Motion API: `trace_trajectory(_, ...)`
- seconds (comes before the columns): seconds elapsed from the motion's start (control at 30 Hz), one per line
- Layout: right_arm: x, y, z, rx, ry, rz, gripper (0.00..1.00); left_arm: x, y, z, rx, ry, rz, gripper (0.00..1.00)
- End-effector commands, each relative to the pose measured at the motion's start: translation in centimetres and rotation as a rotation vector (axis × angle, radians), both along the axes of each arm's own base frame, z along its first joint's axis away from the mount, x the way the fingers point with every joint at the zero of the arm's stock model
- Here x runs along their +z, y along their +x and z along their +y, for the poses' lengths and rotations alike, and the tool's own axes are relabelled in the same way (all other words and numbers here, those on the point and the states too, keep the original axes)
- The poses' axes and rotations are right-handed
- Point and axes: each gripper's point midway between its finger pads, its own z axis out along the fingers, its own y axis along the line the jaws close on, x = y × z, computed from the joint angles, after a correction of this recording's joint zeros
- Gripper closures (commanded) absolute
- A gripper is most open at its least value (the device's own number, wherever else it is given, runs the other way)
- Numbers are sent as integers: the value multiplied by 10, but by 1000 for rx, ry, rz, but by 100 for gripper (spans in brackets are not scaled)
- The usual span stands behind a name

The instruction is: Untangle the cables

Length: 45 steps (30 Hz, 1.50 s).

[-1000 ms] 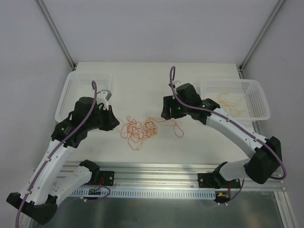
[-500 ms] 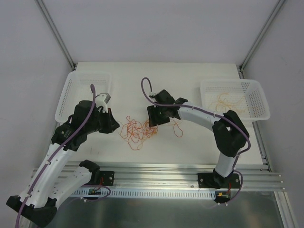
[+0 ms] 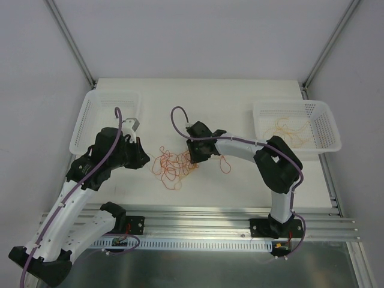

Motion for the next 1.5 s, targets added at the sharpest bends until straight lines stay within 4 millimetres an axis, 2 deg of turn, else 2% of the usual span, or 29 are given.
trace_trajectory(0.0,-2,12,-11,-65,-34,-63,79,29,12,5,21,13,-112,100)
trace_trajectory(0.03,-4,12,-17,-71,-50,-66,89,34,13,8,35,21,-128,100)
trace_trajectory(0.1,-8,11,-36,-100,-93,-75,99,51,17,12,48,26,-174,100)
trace_trajectory(0.17,-8,10,-52,-126,-126,-77,99,69,21,20,85,48,-223,100)
trace_trajectory(0.2,-8,11,-69,-156,-146,-80,99,76,23,25,99,65,-246,100)
trace_trajectory(0.23,-8,11,-77,-170,-157,-81,99,82,24,29,112,79,-261,100)
trace_trajectory(0.27,-9,9,-88,-186,-172,-76,99,98,25,32,125,78,-298,100)
trace_trajectory(0.3,0,15,-101,-225,-164,-93,99,105,28,41,158,107,-325,100)
trace_trajectory(0.33,-7,7,-116,-240,-188,-73,99,122,28,46,180,107,-363,100)
trace_trajectory(0.37,-5,11,-132,-286,-188,-69,99,130,28,52,205,119,-386,100)
trace_trajectory(0.43,0,6,-152,-331,-176,-63,99,148,30,69,280,158,-438,100)
trace_trajectory(0.47,1,5,-161,-351,-183,-57,99,165,28,76,315,156,-477,100)
trace_trajectory(0.5,2,7,-174,-390,-183,-52,99,175,29,91,386,188,-503,100)
trace_trajectory(0.53,11,6,-180,-405,-170,-63,99,192,26,99,425,184,-540,100)
trace_trajectory(0.67,18,4,-206,-482,-146,-49,99,233,20,132,582,227,-628,100)
trace_trajectory(0.73,21,3,-211,-502,-142,-45,99,255,13,143,631,221,-673,100)
trace_trajectory(0.83,22,2,-217,-531,-120,-24,99,275,8,154,675,238,-709,100)
trace_trajectory(0.87,23,2,-219,-544,-115,-19,99,289,1,160,698,229,-741,100)
trace_trajectory(0.97,21,0,-224,-557,-112,-6,99,312,-10,168,727,211,-789,100)
trace_trajectory(1.03,22,0,-226,-561,-105,0,99,323,-15,167,713,182,-818,100)
trace_trajectory(1.1,26,1,-222,-549,-84,-3,99,324,-12,149,619,133,-826,100)
trace_trajectory(1.17,31,4,-218,-534,-66,-5,99,316,-6,131,537,104,-809,100)
trace_trajectory(1.23,41,9,-211,-500,-41,-20,98,299,4,99,387,69,-767,100)
trace_trajectory(1.27,46,10,-206,-479,-34,-29,95,294,7,88,346,41,-745,100)
trace_trajectory(1.3,51,11,-203,-461,-32,-41,88,288,7,67,245,0,-723,100)
trace_trajectory(1.33,58,10,-201,-436,-32,-51,84,279,11,57,204,-10,-690,100)
trace_trajectory(1.4,77,13,-193,-405,-11,-92,77,273,12,40,139,-60,-654,100)
trace_trajectory(1.43,84,13,-192,-392,-7,-107,69,267,13,29,95,-75,-626,100)
trace_trajectory(1.47,97,12,-188,-370,12,-141,65,265,13,21,58,-94,-611,100)
